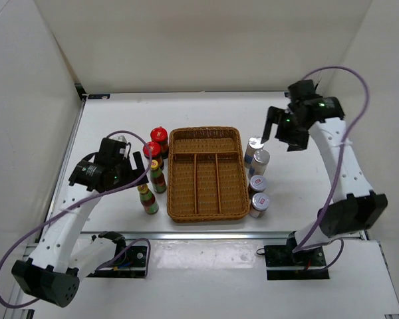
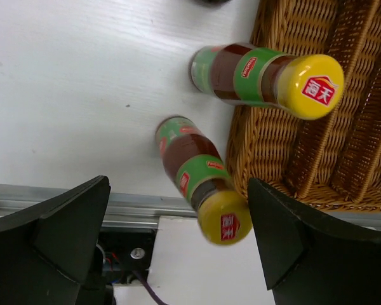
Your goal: Organize the condiment bottles
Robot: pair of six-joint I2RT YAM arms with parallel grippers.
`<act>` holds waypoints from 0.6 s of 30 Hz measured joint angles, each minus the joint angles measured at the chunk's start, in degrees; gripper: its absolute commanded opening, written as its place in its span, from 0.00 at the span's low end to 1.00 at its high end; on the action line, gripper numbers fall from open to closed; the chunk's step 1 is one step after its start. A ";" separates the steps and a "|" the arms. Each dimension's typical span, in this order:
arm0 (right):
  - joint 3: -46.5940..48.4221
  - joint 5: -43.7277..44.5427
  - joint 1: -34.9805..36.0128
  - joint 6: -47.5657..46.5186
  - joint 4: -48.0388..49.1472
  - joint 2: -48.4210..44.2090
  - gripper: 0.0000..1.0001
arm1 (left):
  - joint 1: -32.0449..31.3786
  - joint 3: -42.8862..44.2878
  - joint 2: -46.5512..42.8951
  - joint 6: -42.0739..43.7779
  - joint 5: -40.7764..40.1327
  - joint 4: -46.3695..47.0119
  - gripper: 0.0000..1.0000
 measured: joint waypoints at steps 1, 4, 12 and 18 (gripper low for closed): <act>0.59 0.90 2.40 -0.37 -0.15 1.55 1.00 | -0.13 -0.68 0.87 -0.48 0.59 0.28 0.99; 1.73 3.93 7.72 -1.27 -0.28 6.80 1.00 | -0.57 -2.23 2.86 -0.76 1.14 1.79 0.99; 3.74 9.75 12.11 -4.63 -0.13 16.83 1.00 | -1.84 -3.21 4.13 -0.96 2.29 3.65 0.99; 8.87 12.96 12.00 -6.69 0.83 25.55 0.95 | -2.62 -3.23 5.62 -0.96 2.71 4.22 0.99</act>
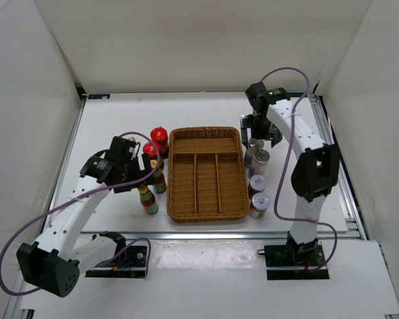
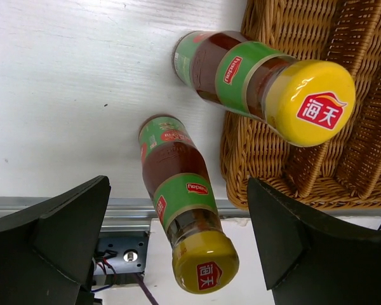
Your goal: Organize the condiment bottles
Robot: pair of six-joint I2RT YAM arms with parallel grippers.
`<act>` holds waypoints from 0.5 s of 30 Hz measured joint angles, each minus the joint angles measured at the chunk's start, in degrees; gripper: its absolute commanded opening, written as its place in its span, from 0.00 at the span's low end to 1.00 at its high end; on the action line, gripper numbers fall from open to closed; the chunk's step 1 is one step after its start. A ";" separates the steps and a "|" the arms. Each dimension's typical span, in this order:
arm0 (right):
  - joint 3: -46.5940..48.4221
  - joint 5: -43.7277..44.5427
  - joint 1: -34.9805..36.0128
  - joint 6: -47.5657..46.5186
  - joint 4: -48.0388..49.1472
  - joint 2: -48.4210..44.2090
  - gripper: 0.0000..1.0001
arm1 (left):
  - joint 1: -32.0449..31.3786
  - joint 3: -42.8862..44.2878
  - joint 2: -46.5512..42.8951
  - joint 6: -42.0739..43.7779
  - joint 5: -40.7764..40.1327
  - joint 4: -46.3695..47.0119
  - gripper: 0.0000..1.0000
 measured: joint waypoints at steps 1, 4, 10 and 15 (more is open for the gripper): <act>0.96 0.24 0.02 -0.52 0.31 1.49 0.90 | -0.04 0.00 0.26 0.00 0.07 0.04 0.99; 4.44 0.28 0.02 -1.60 0.57 5.84 0.64 | -0.15 0.00 0.92 0.09 0.22 0.09 0.99; 11.67 -0.46 0.02 -2.29 -1.03 10.36 0.24 | -0.17 0.00 1.03 0.26 0.46 0.09 0.99; 22.64 1.81 0.57 -2.51 -4.52 11.98 0.06 | -0.26 0.00 1.95 0.26 0.44 0.07 0.99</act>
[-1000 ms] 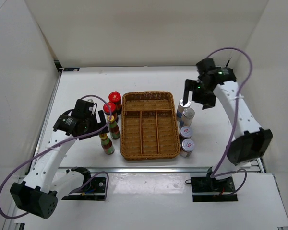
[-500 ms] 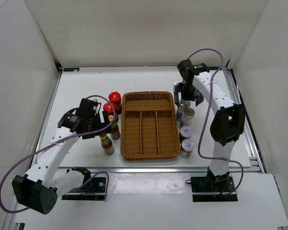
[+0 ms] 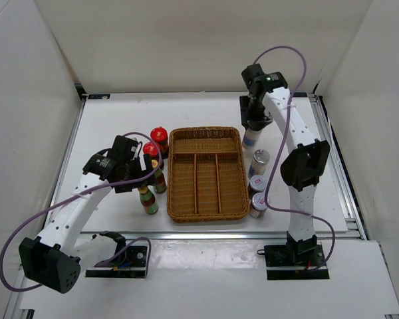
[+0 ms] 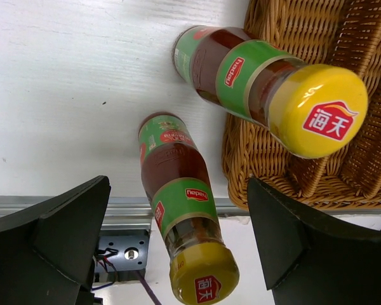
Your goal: Organize the condiment bottles
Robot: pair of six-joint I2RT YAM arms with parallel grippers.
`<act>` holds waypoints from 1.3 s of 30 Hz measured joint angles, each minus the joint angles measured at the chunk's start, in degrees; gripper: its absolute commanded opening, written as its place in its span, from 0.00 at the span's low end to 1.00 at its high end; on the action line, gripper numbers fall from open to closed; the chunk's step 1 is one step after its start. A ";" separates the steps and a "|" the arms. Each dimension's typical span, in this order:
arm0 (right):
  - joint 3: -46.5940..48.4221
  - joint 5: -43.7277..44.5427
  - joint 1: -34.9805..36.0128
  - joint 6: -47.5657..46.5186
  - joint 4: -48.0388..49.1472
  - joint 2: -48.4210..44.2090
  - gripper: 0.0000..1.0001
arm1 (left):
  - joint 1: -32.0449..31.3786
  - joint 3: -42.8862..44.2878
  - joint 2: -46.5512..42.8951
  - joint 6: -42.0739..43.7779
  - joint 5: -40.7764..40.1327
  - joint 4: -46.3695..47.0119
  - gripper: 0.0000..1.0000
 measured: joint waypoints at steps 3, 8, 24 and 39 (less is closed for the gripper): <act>7.30 1.27 0.72 -0.24 -0.74 -0.42 0.01 | 0.00 0.00 0.59 0.00 0.02 0.00 0.99; 12.70 0.87 2.80 -0.70 -1.55 -1.22 0.00 | 0.00 0.00 0.74 0.00 0.22 0.00 0.99; 9.14 1.75 12.11 -0.98 -2.32 1.42 0.06 | 0.00 0.00 0.94 0.00 0.42 0.00 0.99; 7.43 5.46 12.09 0.42 4.98 3.65 0.03 | 0.00 0.00 1.14 0.28 0.81 0.00 0.99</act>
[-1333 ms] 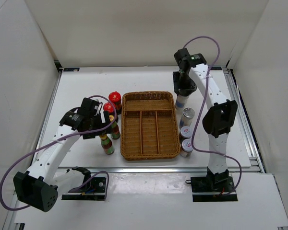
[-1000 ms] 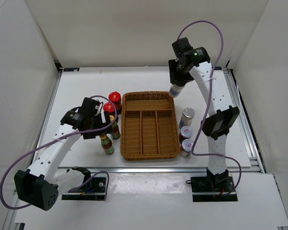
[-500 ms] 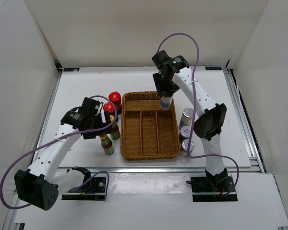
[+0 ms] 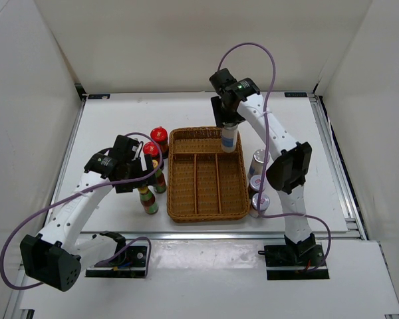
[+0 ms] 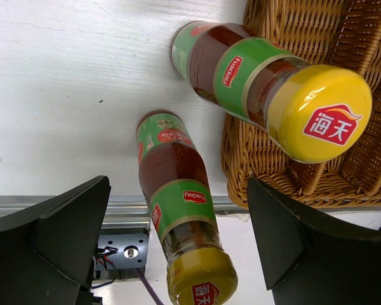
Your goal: Organize the condiment bottles
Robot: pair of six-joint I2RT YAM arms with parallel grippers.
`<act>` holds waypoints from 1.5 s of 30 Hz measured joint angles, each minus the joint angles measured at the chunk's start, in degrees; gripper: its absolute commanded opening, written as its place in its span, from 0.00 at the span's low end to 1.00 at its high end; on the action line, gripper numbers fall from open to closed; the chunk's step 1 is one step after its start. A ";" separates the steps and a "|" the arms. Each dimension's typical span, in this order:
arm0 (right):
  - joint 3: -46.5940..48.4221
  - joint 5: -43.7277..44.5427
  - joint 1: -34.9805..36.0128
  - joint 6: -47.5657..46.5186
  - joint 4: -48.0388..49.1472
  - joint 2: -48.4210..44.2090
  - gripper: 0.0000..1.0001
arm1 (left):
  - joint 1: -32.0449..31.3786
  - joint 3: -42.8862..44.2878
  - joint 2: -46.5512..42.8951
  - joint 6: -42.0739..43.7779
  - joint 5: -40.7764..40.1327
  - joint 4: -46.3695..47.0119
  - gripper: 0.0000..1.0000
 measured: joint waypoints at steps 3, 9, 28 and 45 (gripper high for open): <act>0.39 0.07 0.00 0.17 -0.11 0.04 0.02 | 0.00 0.00 0.00 0.09 0.00 0.00 0.99; 2.32 -0.44 0.02 0.46 -0.55 1.31 0.00 | 0.00 0.00 0.00 0.17 0.02 0.00 0.99; 3.87 0.26 0.15 1.92 -0.46 8.52 1.00 | -0.50 0.00 0.07 0.17 0.04 -0.02 0.99; 7.56 -1.53 -10.88 5.27 -4.63 -6.12 1.00 | -0.85 0.00 0.07 0.17 0.04 0.00 0.99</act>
